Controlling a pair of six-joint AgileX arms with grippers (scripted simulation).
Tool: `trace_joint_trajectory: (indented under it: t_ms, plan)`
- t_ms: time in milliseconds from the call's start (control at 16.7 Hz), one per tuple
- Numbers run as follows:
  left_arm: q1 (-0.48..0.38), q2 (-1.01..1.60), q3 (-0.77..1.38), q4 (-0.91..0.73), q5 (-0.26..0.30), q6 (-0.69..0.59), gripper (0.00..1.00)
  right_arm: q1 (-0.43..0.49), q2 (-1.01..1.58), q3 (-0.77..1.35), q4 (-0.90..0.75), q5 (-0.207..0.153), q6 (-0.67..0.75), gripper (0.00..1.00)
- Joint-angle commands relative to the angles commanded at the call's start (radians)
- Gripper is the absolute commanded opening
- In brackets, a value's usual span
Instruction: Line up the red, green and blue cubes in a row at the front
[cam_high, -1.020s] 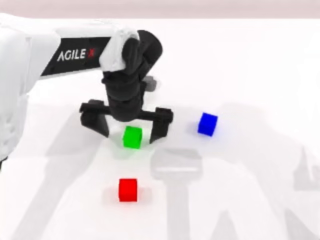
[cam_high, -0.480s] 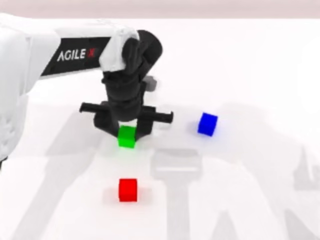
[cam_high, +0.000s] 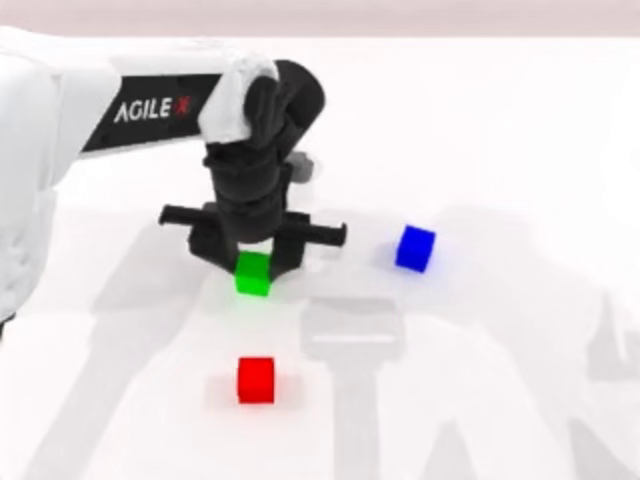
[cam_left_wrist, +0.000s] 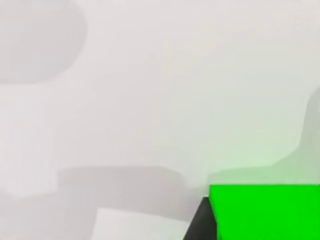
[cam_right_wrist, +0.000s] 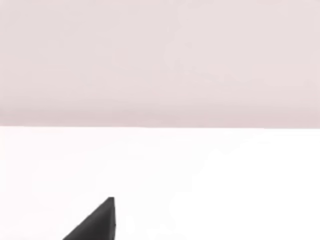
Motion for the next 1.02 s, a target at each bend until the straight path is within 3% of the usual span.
trace_joint_trajectory:
  t_ms: [240,660,1020]
  plan:
    - [0.002,-0.026,0.020,-0.025,-0.007,0.005,0.00,0.000,0.000,0.000,0.000,0.000,0.000,1.00]
    - [0.020,-0.091,0.166,-0.241,-0.007,0.003,0.00,0.000,0.000,0.000,0.000,0.000,0.000,1.00]
    - [0.003,-0.094,0.169,-0.246,-0.008,-0.011,0.00,0.000,0.000,0.000,0.000,0.000,0.000,1.00]
